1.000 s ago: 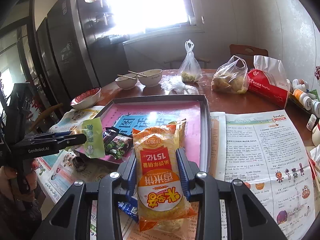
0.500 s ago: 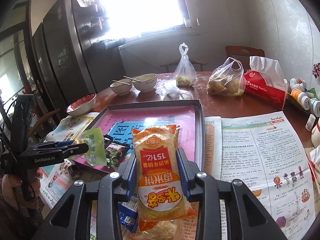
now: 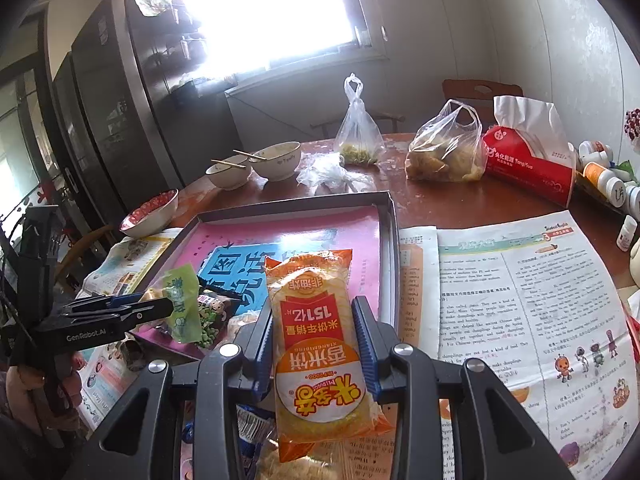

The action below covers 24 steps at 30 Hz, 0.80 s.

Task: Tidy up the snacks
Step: 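Lift and carry both held bags over the tray with both grippers, then lower the bread bag into the tray with the right gripper while the left lowers the cake bag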

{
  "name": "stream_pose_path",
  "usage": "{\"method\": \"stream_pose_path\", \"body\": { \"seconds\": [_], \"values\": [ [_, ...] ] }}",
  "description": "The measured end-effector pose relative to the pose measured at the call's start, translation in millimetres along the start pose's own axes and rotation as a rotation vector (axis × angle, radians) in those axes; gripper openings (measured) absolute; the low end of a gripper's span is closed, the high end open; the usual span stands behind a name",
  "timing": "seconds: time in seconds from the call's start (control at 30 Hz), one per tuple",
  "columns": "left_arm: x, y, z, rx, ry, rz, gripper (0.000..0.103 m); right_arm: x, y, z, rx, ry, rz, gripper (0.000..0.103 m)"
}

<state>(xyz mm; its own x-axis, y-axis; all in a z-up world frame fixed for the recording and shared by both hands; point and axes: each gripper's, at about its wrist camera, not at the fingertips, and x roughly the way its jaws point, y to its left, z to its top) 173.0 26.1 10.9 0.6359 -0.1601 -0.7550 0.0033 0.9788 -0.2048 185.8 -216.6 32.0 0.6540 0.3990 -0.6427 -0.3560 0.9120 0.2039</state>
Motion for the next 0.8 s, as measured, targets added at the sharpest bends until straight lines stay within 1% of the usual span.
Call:
{"method": "stream_pose_path", "body": {
  "seconds": [0.2, 0.5, 0.8],
  "values": [
    [3, 3, 1, -0.008, 0.001, 0.004, 0.045, 10, 0, 2, -0.005, 0.012, 0.0, 0.037],
    [4, 6, 1, -0.013, 0.002, 0.007, 0.045, 25, 14, 5, -0.052, 0.037, -0.025, 0.037],
    [3, 11, -1, -0.021, 0.002, 0.004, 0.045, 44, 34, 1, -0.093, 0.076, 0.003, 0.037]
  ]
}}
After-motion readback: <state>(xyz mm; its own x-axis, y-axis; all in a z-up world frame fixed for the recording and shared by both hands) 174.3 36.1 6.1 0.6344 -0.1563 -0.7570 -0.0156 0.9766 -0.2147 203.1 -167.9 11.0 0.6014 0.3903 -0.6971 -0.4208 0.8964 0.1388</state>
